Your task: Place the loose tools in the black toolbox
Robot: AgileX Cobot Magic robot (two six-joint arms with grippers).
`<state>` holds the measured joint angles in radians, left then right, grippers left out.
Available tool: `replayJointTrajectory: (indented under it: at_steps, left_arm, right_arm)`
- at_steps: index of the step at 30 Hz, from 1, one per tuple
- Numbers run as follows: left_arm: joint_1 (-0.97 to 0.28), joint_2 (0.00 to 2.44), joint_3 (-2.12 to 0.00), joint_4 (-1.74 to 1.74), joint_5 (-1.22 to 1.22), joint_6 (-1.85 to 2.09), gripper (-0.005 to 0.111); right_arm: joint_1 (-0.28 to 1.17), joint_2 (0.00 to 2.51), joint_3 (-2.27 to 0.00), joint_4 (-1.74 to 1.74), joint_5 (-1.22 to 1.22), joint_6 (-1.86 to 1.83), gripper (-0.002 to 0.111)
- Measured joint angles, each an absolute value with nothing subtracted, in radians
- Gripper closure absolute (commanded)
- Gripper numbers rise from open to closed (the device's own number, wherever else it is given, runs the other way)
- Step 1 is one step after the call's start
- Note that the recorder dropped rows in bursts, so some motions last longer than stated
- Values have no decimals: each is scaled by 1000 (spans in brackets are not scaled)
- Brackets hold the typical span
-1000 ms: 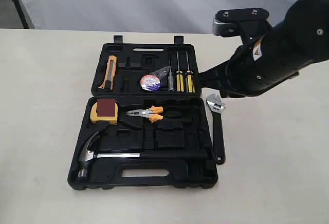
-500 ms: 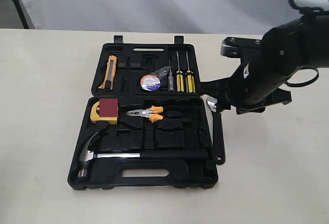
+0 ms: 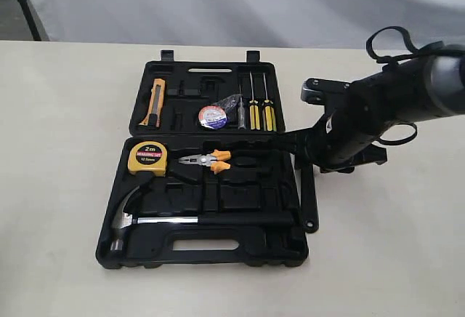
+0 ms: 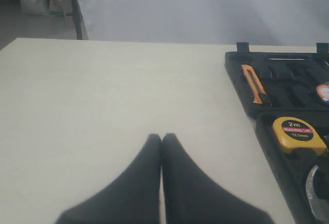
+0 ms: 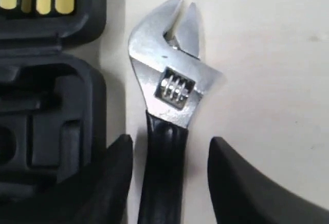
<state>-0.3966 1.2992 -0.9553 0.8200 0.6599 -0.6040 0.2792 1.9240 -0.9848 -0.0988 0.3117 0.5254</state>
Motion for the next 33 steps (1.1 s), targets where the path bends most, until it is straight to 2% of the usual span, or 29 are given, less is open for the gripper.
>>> replayJointTrajectory:
  at_steps: [3,8,11,13,22,27,33]
  left_arm:
    - [-397,1299,-955,820,660,-604,105]
    - [-397,1299,-955,820,660,-604,105]
    - [-397,1299,-955,820,660,-604,105]
    - [-397,1299,-955,820,660,-604,105]
    - [-397,1299,-955,820,660,-604,105]
    - [-397,1299,-955,820,660,-604,105]
    - [-397,1299,-955,820,660,-604,105]
  right_arm:
    - [277,1925,-985,-108,305,525,64]
    - [277,1948,-987,-116,289,498,72]
    - [277,1968,-999,-122,286,475,88]
    - [277,1976,-1005,-127,295,472,107]
    - [275,1936,-1008,-209,429,472,109]
    - [275,1850,-987,-305,603,466,109]
    - [275,1702,-987,-296,634,352,109]
